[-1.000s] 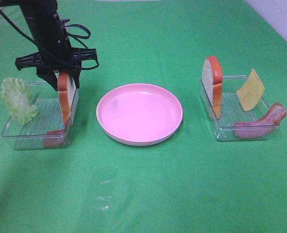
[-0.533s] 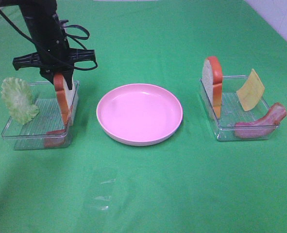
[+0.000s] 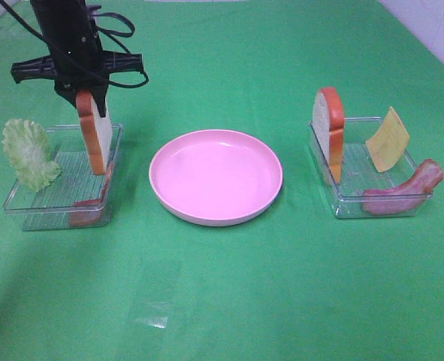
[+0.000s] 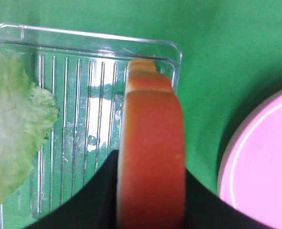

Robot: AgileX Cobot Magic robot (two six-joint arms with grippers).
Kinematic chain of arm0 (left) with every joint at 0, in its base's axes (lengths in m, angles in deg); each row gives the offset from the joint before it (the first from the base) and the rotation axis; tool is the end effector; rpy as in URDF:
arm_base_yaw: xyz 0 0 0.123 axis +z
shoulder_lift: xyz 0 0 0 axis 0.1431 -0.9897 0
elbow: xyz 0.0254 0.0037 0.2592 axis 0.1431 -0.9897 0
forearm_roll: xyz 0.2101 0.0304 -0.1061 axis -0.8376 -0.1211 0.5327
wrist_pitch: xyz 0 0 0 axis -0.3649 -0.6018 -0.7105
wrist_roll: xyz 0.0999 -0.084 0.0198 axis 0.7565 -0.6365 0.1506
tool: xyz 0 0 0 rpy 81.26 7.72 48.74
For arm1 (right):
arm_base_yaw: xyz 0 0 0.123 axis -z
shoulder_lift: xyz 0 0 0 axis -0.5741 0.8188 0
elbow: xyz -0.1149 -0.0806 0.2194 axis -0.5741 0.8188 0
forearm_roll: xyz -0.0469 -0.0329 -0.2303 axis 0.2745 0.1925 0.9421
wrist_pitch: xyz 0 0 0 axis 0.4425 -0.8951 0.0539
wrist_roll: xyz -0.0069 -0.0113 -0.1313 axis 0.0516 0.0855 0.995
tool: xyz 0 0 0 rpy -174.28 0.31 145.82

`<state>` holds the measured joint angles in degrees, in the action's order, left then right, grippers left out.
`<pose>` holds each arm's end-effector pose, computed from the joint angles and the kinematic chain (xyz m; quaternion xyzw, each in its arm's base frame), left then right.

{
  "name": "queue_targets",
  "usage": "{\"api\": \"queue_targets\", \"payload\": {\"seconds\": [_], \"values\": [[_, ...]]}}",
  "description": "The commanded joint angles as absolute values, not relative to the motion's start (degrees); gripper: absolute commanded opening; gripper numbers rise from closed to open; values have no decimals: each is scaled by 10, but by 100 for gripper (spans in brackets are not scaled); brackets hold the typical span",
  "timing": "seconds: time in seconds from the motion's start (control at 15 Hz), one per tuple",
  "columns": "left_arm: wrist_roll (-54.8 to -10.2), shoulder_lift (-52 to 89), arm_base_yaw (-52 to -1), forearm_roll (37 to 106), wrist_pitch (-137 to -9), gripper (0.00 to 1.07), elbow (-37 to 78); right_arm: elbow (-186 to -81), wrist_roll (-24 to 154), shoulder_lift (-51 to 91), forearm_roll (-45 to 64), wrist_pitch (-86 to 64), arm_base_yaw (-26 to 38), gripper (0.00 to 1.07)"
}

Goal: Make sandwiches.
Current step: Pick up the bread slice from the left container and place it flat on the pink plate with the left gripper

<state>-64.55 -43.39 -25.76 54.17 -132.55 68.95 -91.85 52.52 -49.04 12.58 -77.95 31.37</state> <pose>0.4427 -0.1332 0.1608 -0.0876 0.9900 -0.0191 0.1089 0.0440 -0.0041 0.2333 0.0331 0.8741 0.0197 0.4841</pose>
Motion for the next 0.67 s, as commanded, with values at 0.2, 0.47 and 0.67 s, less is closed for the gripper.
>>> {"api": "queue_targets", "payload": {"seconds": [0.2,0.47,0.67], "values": [[-641,-402,-262,563,-1369,18,763,-917,528,-501,128,-778,316,96],[-630,-382,-262,655,-1358,18,810,-917,528,-501,126,-778,316,96],[-592,-394,-262,742,-1335,18,809,-917,528,-501,126,-778,316,96]]}}
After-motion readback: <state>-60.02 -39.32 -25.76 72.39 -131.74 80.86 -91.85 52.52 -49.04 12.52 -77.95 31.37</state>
